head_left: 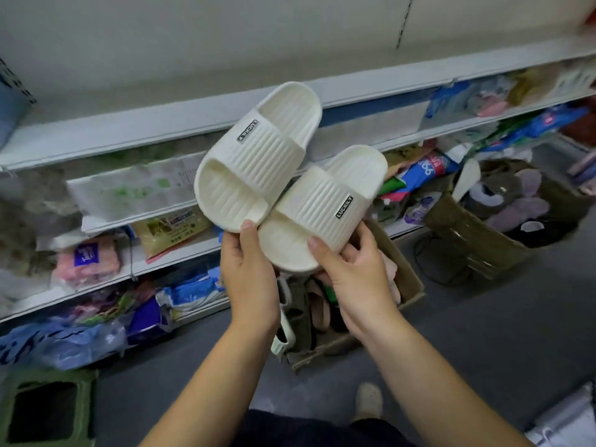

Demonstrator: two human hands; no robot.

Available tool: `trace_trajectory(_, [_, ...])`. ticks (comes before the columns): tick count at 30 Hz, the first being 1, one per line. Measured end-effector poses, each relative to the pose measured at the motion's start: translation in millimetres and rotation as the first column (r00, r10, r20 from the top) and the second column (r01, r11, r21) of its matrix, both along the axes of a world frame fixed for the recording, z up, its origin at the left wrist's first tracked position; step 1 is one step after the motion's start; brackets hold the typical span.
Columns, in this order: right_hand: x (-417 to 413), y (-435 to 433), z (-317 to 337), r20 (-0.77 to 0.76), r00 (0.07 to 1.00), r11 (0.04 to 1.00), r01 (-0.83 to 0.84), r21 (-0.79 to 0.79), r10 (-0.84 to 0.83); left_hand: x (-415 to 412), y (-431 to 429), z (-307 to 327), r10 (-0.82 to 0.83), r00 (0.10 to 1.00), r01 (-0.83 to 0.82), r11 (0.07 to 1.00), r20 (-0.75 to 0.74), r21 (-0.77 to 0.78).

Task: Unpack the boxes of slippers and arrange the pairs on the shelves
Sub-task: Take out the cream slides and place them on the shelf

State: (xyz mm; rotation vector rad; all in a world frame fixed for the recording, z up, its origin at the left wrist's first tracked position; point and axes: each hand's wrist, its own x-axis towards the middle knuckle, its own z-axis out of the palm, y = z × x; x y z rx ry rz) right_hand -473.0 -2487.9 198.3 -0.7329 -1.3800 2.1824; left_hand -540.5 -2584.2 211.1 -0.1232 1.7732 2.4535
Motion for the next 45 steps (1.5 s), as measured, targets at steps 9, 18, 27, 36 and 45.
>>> trace_trajectory(9, [-10.1,154.6,88.3,-0.121,0.975,0.953,-0.150,0.263,0.186,-16.3,105.8,72.9,0.072,0.994,-0.047,0.960,-0.081,0.278])
trace_trajectory(18, [-50.2,242.1,155.9,-0.217,0.913,0.919,-0.281,0.276,0.344,-41.3,158.9,138.7,0.106,0.936,-0.016,0.966,-0.337,0.259])
trace_trajectory(27, [-149.5,272.4,251.9,-0.268,0.841,0.867,-0.381,0.322,0.470,-110.2,166.3,230.3,0.148,0.805,-0.076,0.986,-0.574,0.149])
trace_trajectory(36, [-251.8,280.7,321.4,-0.151,0.882,0.838,-0.352,0.416,0.446,-214.9,171.8,284.5,0.138,0.847,-0.180,0.983,-0.512,-0.031])
trace_trajectory(45, [-314.0,296.4,359.4,-0.191,0.931,0.904,-0.226,0.362,0.310,-286.3,163.2,304.4,-0.124,0.708,-0.515,0.584,-0.696,-0.627])
